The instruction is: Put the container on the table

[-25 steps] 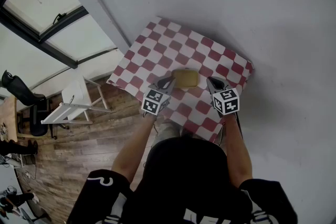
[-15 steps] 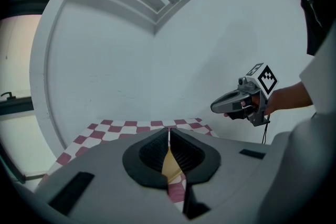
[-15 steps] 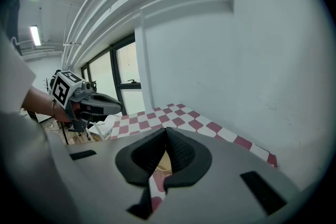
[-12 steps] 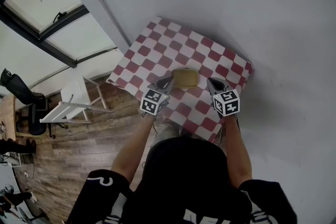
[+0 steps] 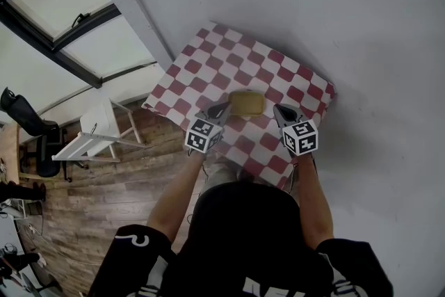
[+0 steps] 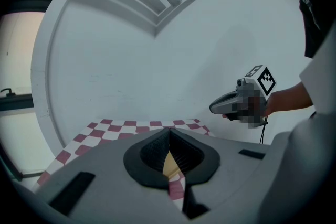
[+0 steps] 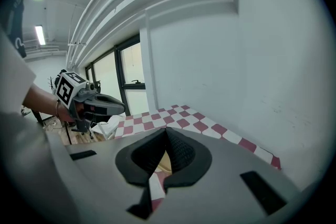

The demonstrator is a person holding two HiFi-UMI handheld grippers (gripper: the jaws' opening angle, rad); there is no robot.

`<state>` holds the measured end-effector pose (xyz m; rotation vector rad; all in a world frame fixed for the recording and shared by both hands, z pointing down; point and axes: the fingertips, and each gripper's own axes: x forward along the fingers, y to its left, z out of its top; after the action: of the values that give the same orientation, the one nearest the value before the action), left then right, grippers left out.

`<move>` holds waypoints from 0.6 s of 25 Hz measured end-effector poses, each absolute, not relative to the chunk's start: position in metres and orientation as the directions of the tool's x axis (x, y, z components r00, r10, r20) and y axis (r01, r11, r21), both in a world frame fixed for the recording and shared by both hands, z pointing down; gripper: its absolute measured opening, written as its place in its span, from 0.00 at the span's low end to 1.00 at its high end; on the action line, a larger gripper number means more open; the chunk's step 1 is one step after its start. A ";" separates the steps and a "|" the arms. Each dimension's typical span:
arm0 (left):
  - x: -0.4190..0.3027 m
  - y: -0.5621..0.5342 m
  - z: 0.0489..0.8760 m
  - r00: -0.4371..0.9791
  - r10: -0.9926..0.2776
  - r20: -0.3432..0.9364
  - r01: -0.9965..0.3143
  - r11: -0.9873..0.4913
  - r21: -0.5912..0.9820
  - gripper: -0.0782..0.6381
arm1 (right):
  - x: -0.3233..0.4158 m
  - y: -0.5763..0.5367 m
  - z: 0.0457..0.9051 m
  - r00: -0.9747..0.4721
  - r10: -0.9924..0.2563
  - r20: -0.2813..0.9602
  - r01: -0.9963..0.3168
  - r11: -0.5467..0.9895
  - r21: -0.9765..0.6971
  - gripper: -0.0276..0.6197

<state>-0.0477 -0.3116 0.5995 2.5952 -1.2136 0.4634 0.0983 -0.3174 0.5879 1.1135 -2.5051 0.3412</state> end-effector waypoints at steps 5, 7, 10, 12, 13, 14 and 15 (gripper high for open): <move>-0.053 -0.308 0.596 0.609 -0.704 0.366 -0.775 -0.625 0.088 0.15 | 0.093 -0.313 0.588 -0.615 -0.659 0.434 -0.750 0.659 -0.062 0.06; -0.055 -0.307 0.595 0.613 -0.701 0.365 -0.773 -0.628 0.090 0.15 | 0.091 -0.310 0.588 -0.612 -0.661 0.434 -0.752 0.656 -0.060 0.06; -0.056 -0.305 0.595 0.620 -0.695 0.363 -0.767 -0.635 0.093 0.15 | 0.090 -0.306 0.586 -0.604 -0.669 0.434 -0.759 0.648 -0.057 0.06; -0.056 -0.305 0.594 0.626 -0.691 0.362 -0.761 -0.642 0.093 0.15 | 0.091 -0.304 0.585 -0.597 -0.675 0.434 -0.765 0.641 -0.054 0.06; -0.056 -0.305 0.594 0.629 -0.688 0.361 -0.759 -0.645 0.093 0.15 | 0.092 -0.303 0.584 -0.593 -0.678 0.435 -0.768 0.638 -0.054 0.06; -0.056 -0.305 0.593 0.633 -0.686 0.360 -0.756 -0.648 0.094 0.15 | 0.093 -0.301 0.584 -0.590 -0.680 0.436 -0.771 0.634 -0.054 0.06; -0.056 -0.304 0.593 0.636 -0.683 0.359 -0.753 -0.651 0.096 0.15 | 0.093 -0.300 0.585 -0.586 -0.681 0.438 -0.774 0.631 -0.055 0.06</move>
<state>-0.0557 -0.3041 0.5928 2.6210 -1.1710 0.4300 0.0931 -0.2996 0.5846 1.1578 -2.4776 0.3387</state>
